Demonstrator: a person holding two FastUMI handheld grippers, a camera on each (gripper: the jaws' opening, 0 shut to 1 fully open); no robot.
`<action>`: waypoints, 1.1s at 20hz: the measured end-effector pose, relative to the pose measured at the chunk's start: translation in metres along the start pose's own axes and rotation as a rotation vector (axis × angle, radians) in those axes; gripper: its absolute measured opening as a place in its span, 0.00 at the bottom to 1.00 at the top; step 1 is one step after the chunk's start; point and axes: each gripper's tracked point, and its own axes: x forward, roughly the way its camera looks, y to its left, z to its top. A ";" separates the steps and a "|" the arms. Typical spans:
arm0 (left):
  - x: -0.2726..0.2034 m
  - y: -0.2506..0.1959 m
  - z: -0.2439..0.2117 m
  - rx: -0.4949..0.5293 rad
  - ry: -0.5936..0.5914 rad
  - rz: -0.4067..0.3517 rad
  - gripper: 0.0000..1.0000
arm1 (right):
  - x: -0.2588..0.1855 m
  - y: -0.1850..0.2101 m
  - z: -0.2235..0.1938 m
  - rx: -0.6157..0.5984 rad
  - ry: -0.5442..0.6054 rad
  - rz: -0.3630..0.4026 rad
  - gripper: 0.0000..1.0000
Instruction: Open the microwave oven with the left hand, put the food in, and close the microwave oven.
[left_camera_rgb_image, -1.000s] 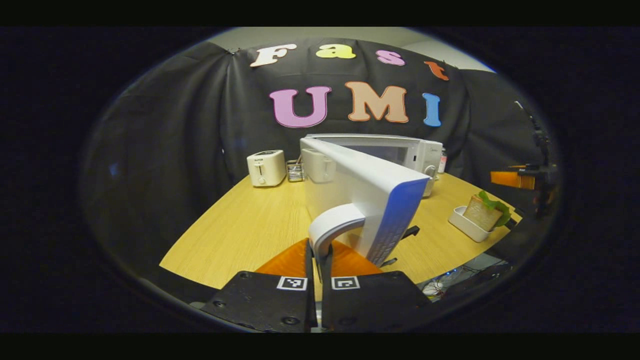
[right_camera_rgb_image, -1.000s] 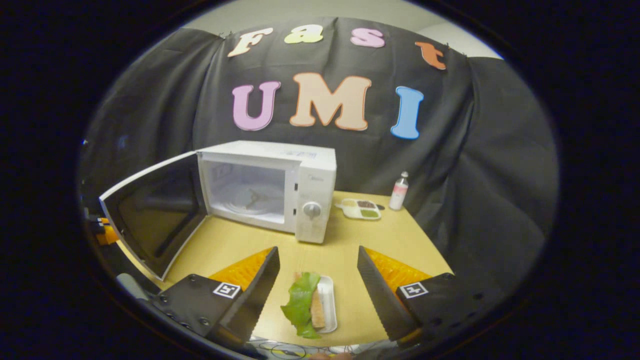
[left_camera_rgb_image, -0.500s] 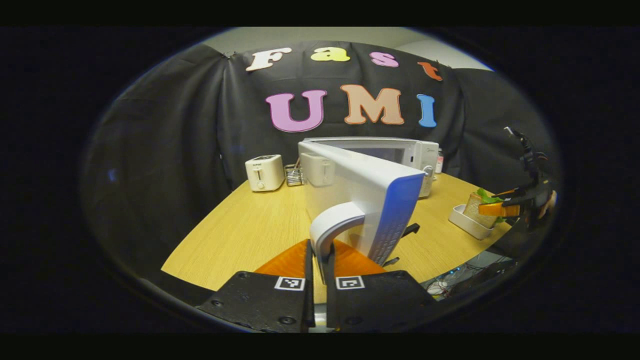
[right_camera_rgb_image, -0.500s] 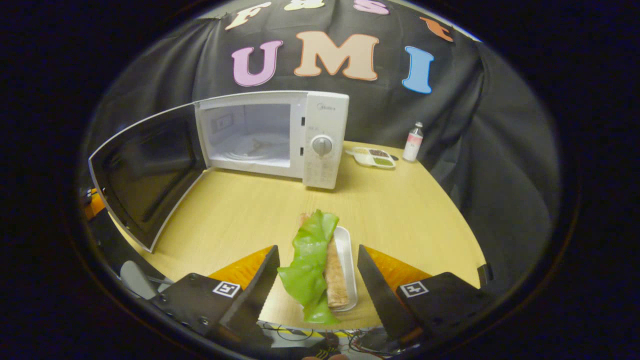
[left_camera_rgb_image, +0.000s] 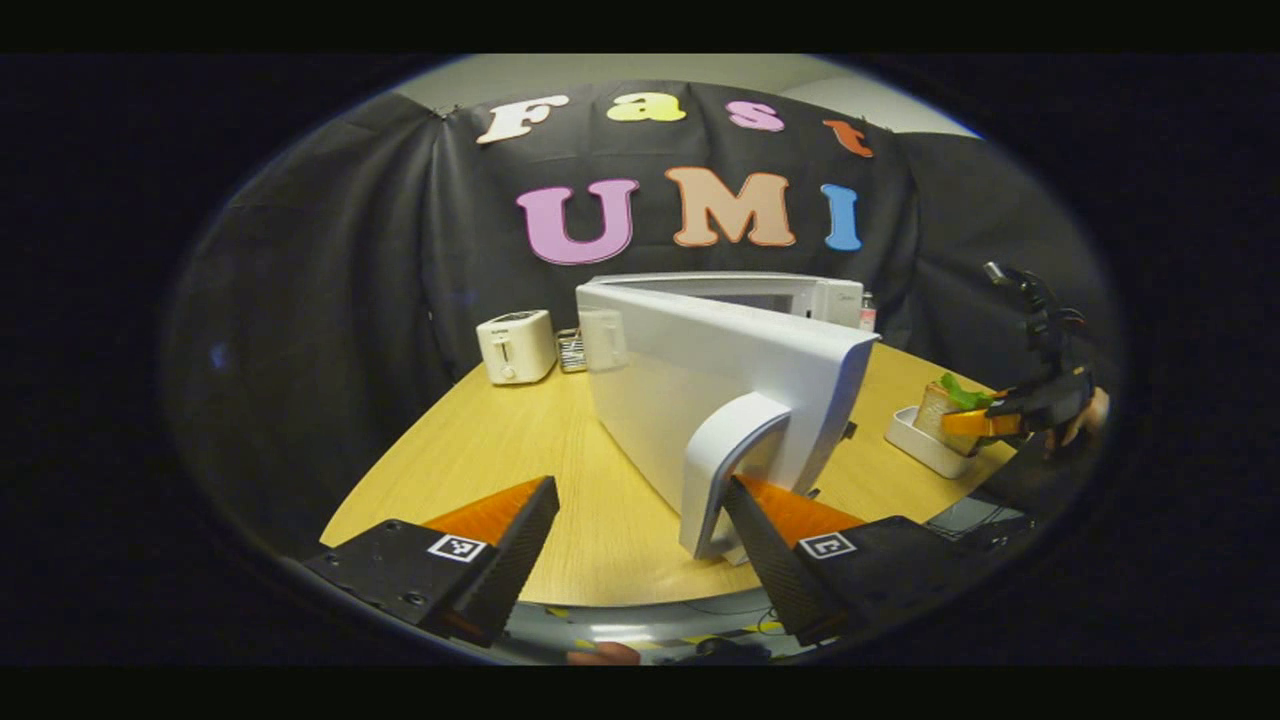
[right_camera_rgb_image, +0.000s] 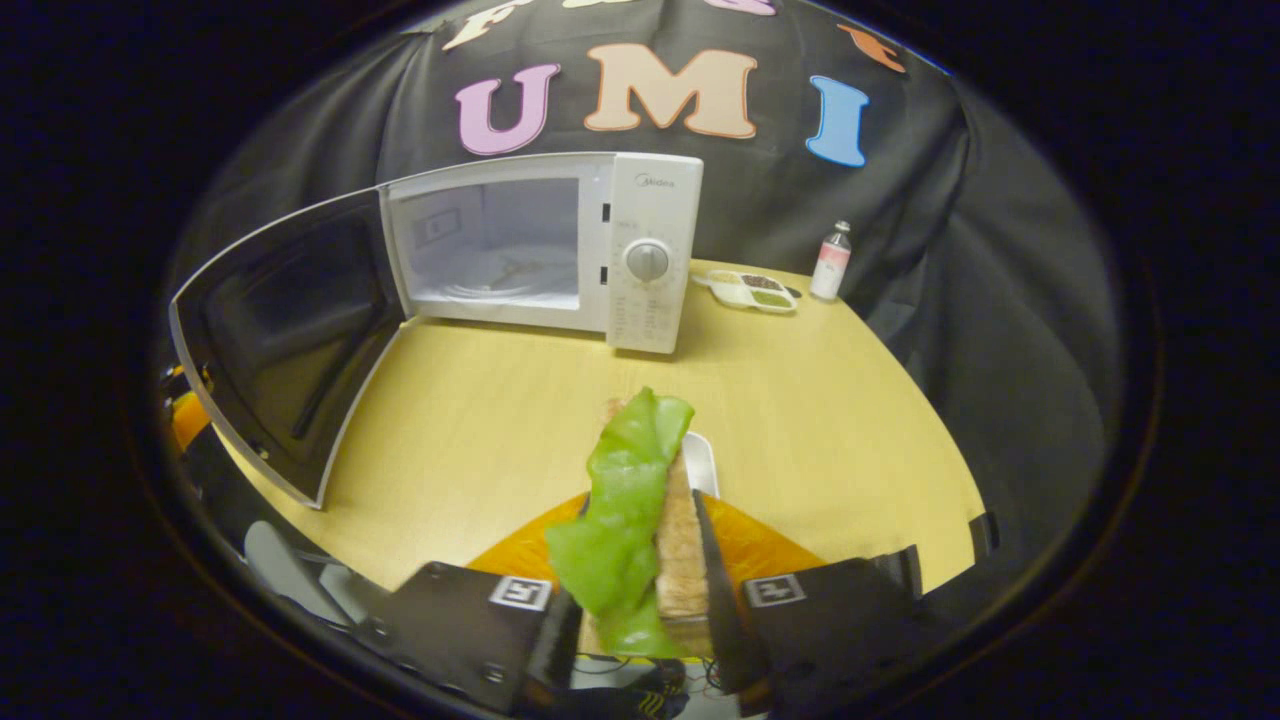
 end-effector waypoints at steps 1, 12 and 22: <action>-0.001 -0.002 0.003 -0.003 -0.002 -0.005 0.97 | 0.001 0.004 -0.002 0.014 0.007 0.012 0.47; -0.021 -0.005 0.029 -0.018 -0.041 -0.028 0.99 | -0.004 0.005 0.015 0.000 -0.010 0.022 0.29; -0.059 -0.011 0.046 0.024 -0.067 -0.053 0.98 | -0.022 0.014 0.077 0.081 -0.109 0.091 0.29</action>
